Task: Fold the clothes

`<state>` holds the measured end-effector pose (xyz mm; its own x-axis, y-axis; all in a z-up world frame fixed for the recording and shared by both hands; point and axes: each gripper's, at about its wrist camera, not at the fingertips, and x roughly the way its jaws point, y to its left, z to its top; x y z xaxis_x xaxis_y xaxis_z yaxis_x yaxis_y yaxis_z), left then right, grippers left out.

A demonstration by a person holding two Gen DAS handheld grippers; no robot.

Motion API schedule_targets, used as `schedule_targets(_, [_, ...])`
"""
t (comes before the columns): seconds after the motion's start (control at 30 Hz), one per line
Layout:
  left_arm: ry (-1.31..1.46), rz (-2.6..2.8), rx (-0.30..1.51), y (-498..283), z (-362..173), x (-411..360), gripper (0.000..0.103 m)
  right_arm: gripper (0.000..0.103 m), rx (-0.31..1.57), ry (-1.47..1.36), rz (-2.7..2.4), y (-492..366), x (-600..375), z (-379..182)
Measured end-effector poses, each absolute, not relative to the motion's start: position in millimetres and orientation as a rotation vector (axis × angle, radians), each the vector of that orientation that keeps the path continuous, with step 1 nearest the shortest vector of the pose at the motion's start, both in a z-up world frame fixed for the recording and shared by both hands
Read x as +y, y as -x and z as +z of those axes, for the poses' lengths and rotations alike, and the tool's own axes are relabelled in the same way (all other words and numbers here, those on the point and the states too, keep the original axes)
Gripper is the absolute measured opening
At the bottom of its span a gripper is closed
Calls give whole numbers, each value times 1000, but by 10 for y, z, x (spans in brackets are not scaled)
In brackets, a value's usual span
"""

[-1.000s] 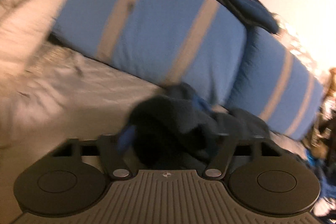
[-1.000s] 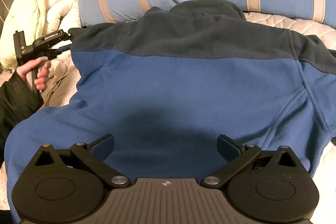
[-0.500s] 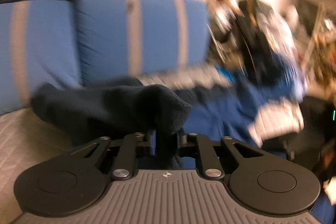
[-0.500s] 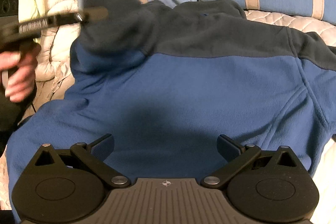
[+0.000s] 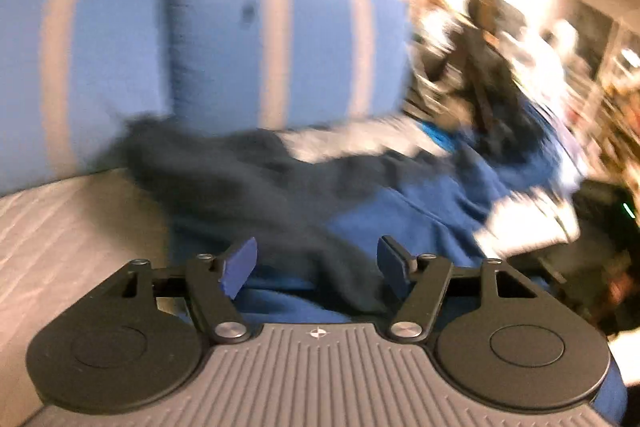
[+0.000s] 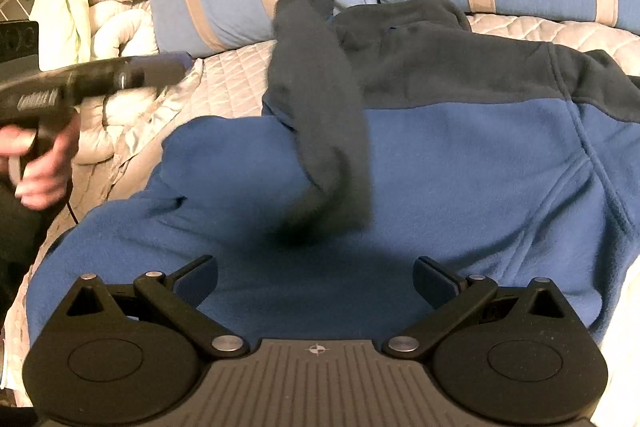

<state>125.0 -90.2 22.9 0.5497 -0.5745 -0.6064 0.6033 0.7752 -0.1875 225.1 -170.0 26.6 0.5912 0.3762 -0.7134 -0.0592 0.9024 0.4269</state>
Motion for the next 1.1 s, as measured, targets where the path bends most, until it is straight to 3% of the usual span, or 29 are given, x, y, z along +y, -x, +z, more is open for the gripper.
schedule_targets(0.53, [475,-511,841,-2546,-692,-518,67,103,919,-412,272,-2274,-1727,239])
schedule_targets(0.57, [479,-507,846,-2585,-735,-548,49,103,920,-414,273,-2279,-1730,236])
schedule_targets(0.6, [487,-506,851,-2614,-768,-570,16,103,921,-417,274,-2285,-1733,233])
schedule_targets(0.63, [490,-490,867,-2641,-790,-587,5,103,922,-420,274,-2291,-1734,230])
schedule_targets(0.83, [412,-373,747,-2423,-432,-469,4,103,919,-445,276,-2282,-1739,227])
schedule_targets(1.1, [124,-144,543,-1634,604,-265,4,103,912,-445,272,-2269,-1726,239])
